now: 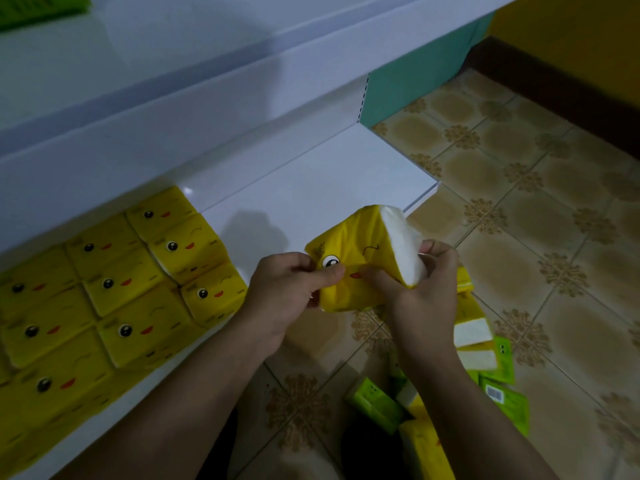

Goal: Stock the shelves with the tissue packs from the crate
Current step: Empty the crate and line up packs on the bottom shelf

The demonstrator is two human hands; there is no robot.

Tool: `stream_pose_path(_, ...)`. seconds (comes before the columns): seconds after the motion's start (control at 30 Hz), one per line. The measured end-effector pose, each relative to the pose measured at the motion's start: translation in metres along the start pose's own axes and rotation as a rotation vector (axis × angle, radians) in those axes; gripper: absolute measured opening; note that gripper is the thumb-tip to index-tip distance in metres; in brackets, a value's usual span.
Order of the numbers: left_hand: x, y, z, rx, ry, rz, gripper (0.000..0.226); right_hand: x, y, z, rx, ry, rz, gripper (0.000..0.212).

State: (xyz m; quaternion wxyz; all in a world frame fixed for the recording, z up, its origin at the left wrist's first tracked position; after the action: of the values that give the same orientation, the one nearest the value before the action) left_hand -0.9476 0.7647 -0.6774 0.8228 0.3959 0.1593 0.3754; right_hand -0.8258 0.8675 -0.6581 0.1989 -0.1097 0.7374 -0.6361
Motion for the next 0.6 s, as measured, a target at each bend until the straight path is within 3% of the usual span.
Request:
stream_pose_path(0.07,0.001,-0.001,0.000,-0.029,-0.002,-0.016,0.032,-0.001,-0.002,0.000,0.000,-0.004,-0.034,0.060)
stream_pose_path(0.17,0.001,-0.002,0.002,-0.149,-0.135,0.049,0.076,-0.004,-0.005,0.000,0.007,-0.034,-0.133,0.061)
stream_pose_path(0.3,0.010,0.007,0.009,-0.082,-0.328,0.127,0.058,0.004,-0.001,0.005,0.087,-0.206,-0.240,0.065)
stream_pose_path(0.4,0.006,0.013,0.005,0.032,-0.261,0.102,0.060,0.003,0.001,0.003,0.184,-0.314,-0.254,0.060)
stream_pose_path(0.5,0.004,0.012,0.001,0.157,-0.131,-0.115,0.055,0.000,0.005,-0.002,0.200,-0.247,-0.119,0.063)
stream_pose_path(0.6,0.011,0.003,0.001,0.116,-0.110,-0.159,0.072,0.002,0.004,-0.004,0.137,-0.166,-0.002,0.062)
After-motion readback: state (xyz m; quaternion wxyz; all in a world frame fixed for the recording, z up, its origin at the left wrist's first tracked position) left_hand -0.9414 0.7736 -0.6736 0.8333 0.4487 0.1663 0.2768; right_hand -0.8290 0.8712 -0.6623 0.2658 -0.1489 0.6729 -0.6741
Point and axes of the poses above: each hand's wrist, its own z-axis away from the middle knuckle, its own x-axis out of the palm, y = z × x, the point moved 3 cm from there along -z, towards the middle knuckle, and after that the axes turned 12 degrees about -x, right-handed, at the moved point
